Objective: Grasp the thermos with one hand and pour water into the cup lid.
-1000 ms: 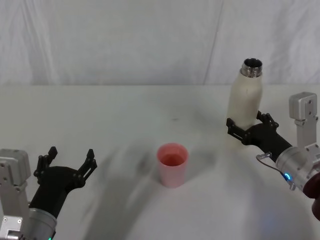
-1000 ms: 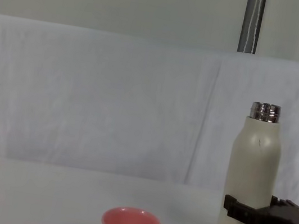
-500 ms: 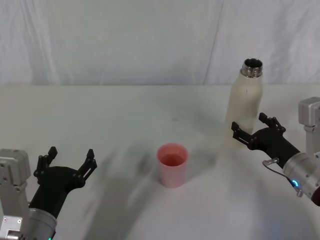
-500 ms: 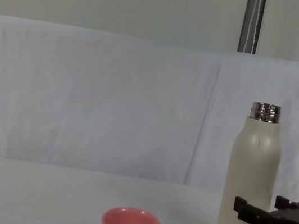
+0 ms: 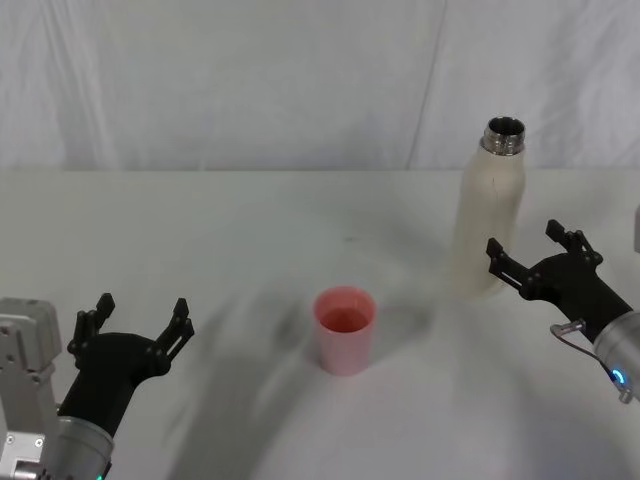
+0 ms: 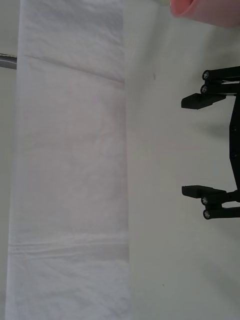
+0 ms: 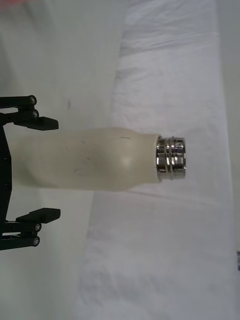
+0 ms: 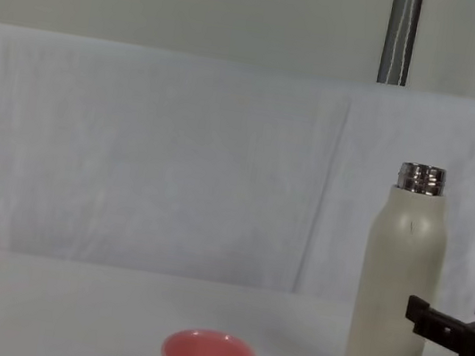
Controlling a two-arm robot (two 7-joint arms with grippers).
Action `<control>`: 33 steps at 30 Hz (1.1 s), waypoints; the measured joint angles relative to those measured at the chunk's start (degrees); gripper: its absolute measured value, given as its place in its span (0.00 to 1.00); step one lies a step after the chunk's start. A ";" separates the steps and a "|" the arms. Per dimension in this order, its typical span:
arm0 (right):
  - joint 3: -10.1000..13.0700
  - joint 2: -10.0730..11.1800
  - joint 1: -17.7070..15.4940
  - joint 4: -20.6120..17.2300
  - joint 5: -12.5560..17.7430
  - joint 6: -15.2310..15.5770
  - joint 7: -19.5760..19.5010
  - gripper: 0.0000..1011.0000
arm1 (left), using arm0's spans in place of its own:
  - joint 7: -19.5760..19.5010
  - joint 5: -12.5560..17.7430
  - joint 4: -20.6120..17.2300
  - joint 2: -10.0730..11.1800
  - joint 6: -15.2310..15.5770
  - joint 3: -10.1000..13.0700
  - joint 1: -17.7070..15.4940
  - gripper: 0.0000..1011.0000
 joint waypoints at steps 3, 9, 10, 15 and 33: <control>0.40 0.09 -1.31 -1.62 -0.27 -0.12 -0.90 0.99 | 0.00 0.00 0.00 0.00 0.00 0.00 0.00 0.99; 1.26 0.02 -3.89 -4.17 -1.04 -0.95 -2.36 0.99 | 0.00 0.00 0.00 0.00 0.00 0.00 0.00 0.99; 1.35 -0.01 -4.18 -4.45 -1.13 -1.11 -2.47 0.99 | 0.00 0.00 0.00 0.00 0.00 0.00 0.00 0.99; 1.71 -0.20 -5.83 -5.59 -1.41 -2.42 -2.38 0.99 | 0.00 0.00 0.00 0.00 0.00 0.00 0.00 0.99; 0.54 -0.53 -9.12 -7.85 -2.00 -5.70 -0.59 0.99 | 0.00 0.00 0.00 0.00 0.00 0.00 0.00 0.99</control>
